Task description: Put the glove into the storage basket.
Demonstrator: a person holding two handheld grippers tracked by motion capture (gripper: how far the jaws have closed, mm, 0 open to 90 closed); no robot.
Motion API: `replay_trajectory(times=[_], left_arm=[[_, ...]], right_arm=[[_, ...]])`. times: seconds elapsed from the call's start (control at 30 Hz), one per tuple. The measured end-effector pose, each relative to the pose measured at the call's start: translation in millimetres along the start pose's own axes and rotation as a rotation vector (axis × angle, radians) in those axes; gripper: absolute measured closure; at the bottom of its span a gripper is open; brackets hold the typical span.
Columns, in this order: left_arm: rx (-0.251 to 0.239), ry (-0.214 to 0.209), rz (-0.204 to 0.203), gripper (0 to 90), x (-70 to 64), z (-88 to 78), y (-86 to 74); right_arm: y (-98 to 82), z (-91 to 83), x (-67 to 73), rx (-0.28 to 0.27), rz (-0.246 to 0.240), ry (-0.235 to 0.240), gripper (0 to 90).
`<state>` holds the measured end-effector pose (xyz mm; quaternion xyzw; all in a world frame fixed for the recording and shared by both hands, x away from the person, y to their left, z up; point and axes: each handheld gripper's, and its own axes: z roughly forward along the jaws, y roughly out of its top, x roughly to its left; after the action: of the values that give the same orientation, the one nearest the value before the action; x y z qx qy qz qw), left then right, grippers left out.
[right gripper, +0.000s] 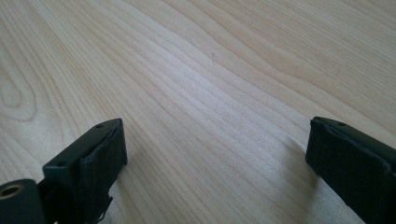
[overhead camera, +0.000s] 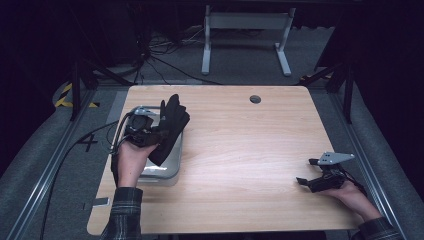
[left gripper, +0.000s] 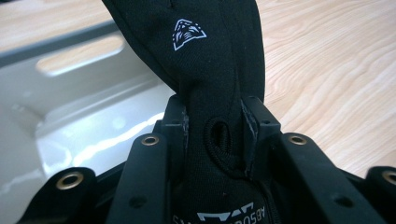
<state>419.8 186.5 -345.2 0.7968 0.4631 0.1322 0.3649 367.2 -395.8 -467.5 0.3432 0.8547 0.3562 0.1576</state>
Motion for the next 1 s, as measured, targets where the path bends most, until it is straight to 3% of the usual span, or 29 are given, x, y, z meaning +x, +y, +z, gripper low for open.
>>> replay_trajectory(times=[0.27,0.47,1.0], left_arm=[[0.024,0.026,-0.053,67.4,19.4,6.9,-16.2],[0.076,0.03,-0.071,66.9,28.6,19.2,-22.7],[0.149,0.03,-0.091,62.0,35.7,37.1,-30.4]], right_arm=[[0.1,0.1,0.0,0.001,0.001,0.0,5.5],[0.2,0.2,-0.1,0.001,0.001,0.0,5.5],[0.2,0.2,0.0,0.0,0.001,0.0,5.5]])
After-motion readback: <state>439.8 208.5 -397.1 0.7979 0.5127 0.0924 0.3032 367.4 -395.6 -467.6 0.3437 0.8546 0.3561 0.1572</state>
